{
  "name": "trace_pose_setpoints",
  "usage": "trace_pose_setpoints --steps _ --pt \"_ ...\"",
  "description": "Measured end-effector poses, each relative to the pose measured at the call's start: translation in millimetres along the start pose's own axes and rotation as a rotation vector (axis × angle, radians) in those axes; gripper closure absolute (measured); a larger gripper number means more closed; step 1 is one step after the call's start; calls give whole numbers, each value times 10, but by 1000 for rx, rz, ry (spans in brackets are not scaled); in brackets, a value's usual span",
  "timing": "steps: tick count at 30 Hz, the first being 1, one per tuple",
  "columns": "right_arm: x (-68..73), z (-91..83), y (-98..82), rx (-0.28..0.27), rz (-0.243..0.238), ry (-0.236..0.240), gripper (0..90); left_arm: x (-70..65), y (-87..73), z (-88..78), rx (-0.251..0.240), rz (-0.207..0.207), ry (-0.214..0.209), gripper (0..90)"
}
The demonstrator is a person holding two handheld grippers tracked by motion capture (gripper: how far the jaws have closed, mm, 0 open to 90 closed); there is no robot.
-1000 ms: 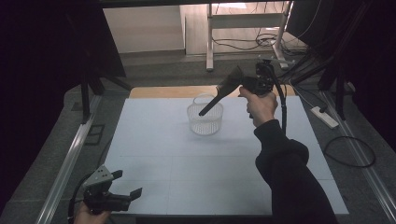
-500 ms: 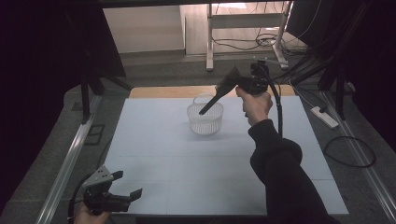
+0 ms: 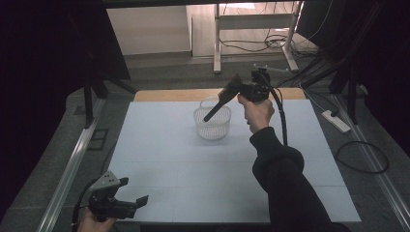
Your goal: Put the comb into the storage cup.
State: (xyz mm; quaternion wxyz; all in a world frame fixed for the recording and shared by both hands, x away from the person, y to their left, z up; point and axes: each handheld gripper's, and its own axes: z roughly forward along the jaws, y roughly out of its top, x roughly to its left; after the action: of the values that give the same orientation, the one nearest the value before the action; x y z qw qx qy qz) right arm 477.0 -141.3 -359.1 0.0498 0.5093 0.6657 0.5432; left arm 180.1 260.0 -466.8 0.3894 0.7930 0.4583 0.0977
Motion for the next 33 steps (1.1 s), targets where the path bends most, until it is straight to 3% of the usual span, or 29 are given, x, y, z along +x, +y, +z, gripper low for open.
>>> trace_pose_setpoints --steps 33 --pt "-205 260 -310 31 32 -14 853 -4 41 65 68 -9 34 18"
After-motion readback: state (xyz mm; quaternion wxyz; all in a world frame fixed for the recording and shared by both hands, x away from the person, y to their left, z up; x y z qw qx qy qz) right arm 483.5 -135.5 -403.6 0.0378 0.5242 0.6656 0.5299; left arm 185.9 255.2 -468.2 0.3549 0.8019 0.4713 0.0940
